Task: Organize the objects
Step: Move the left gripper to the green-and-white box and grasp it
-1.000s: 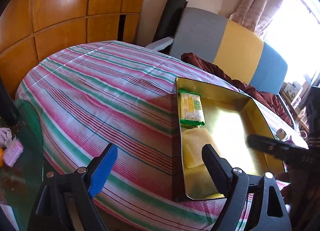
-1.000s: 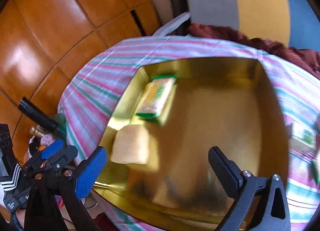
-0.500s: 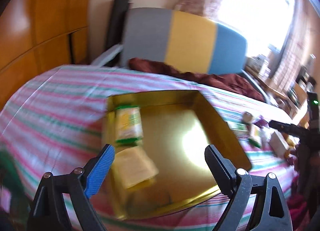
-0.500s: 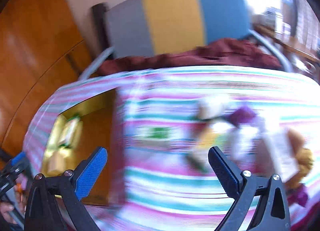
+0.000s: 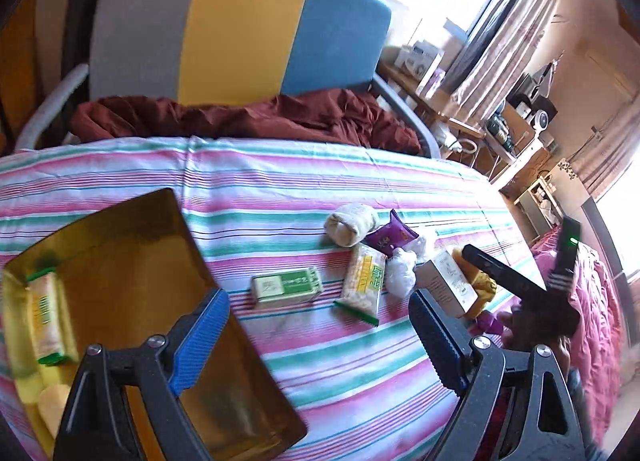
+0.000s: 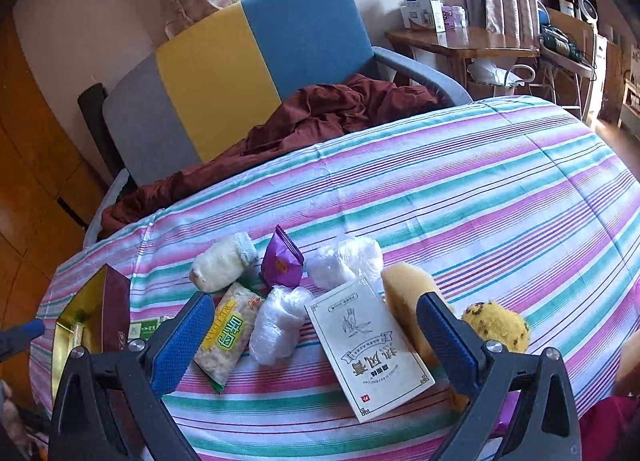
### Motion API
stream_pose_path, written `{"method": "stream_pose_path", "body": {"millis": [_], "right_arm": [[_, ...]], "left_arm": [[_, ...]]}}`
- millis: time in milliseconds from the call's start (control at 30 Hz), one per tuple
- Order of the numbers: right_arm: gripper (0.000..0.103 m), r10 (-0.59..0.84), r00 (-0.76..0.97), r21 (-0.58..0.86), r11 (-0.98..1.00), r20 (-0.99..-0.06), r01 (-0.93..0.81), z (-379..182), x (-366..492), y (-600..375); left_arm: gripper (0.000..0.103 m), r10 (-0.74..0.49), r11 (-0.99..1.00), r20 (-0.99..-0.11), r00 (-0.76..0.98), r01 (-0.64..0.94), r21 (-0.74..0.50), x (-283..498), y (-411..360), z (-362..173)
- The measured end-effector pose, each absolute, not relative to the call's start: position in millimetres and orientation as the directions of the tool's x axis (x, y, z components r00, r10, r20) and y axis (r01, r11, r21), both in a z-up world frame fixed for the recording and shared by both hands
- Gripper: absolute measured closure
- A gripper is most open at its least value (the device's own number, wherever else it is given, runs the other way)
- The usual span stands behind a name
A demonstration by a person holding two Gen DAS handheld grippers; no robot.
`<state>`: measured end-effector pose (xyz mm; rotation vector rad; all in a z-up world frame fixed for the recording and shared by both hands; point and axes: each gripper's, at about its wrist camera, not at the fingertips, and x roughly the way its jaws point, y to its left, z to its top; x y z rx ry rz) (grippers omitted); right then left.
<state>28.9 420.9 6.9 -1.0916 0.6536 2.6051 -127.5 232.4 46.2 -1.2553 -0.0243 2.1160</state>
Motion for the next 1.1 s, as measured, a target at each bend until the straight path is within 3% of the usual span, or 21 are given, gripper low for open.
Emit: {"method": "stream_pose_path", "body": {"millis": [200, 433, 700, 1100], "right_arm": [[0.000, 0.021, -0.737, 0.339, -0.879, -0.676, -0.336, 21.8, 37.3, 416.9], [0.000, -0.014, -0.751, 0.372, -0.874, -0.660, -0.311, 24.6, 39.4, 416.4], [0.000, -0.030, -0.752, 0.414, -0.849, -0.658, -0.328, 22.9, 41.5, 425.1], [0.000, -0.011, -0.750, 0.427, -0.828, -0.661, -0.364, 20.8, 44.8, 433.3]], "left_arm": [[0.013, 0.430, -0.832, -0.877, -0.215, -0.471, -0.293, -160.5, 287.4, 3.5], [0.013, 0.312, -0.881, -0.934, -0.176, -0.421, -0.215, -175.0, 309.1, -33.9], [0.012, 0.204, -0.903, -0.963, -0.175, -0.413, -0.116, -180.2, 318.1, -50.8], [0.013, 0.182, -0.907, -0.966, -0.186, -0.410, -0.092, -182.9, 318.5, -61.9]]}}
